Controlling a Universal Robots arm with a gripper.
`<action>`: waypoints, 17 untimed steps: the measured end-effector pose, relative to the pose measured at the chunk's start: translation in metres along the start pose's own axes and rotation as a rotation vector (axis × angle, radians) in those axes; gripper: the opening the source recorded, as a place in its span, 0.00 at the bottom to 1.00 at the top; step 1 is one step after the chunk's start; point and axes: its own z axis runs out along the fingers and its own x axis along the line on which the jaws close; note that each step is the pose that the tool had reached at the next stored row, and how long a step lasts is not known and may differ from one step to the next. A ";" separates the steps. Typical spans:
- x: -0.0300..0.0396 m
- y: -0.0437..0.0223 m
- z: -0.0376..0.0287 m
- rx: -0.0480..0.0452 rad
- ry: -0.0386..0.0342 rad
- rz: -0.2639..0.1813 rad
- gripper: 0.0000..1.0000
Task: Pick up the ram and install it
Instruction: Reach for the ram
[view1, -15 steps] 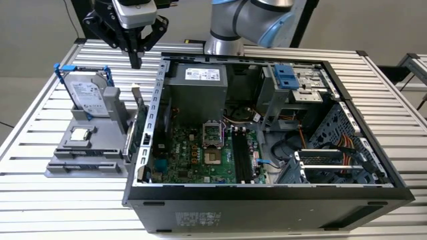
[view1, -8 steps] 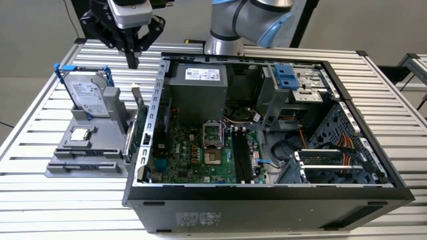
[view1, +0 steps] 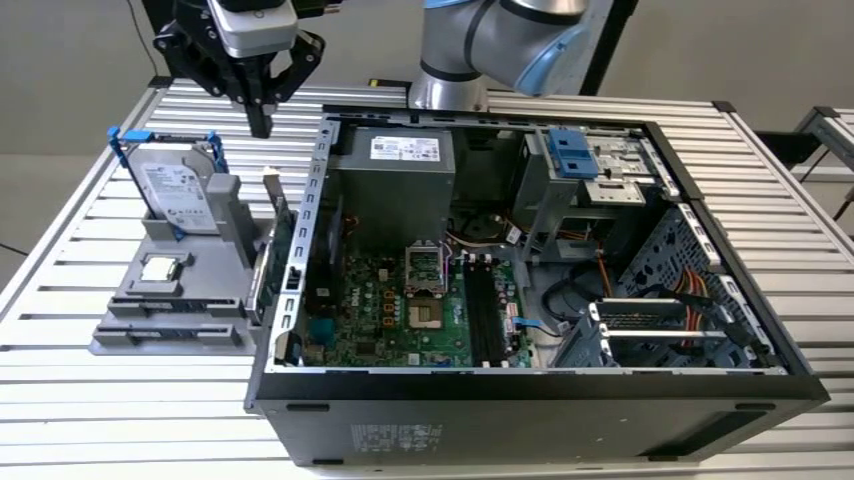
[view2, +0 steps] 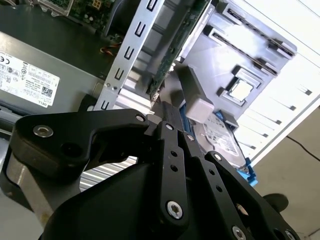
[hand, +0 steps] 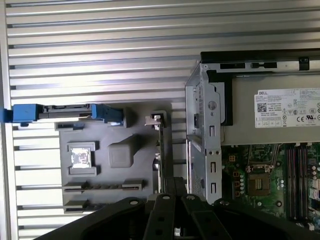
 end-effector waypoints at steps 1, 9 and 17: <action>0.0008 0.0000 0.0001 -0.0001 0.0002 0.000 0.00; 0.0074 -0.0005 0.0004 0.0001 0.0021 0.000 0.00; 0.0155 -0.0010 0.0006 0.0002 0.0033 0.000 0.00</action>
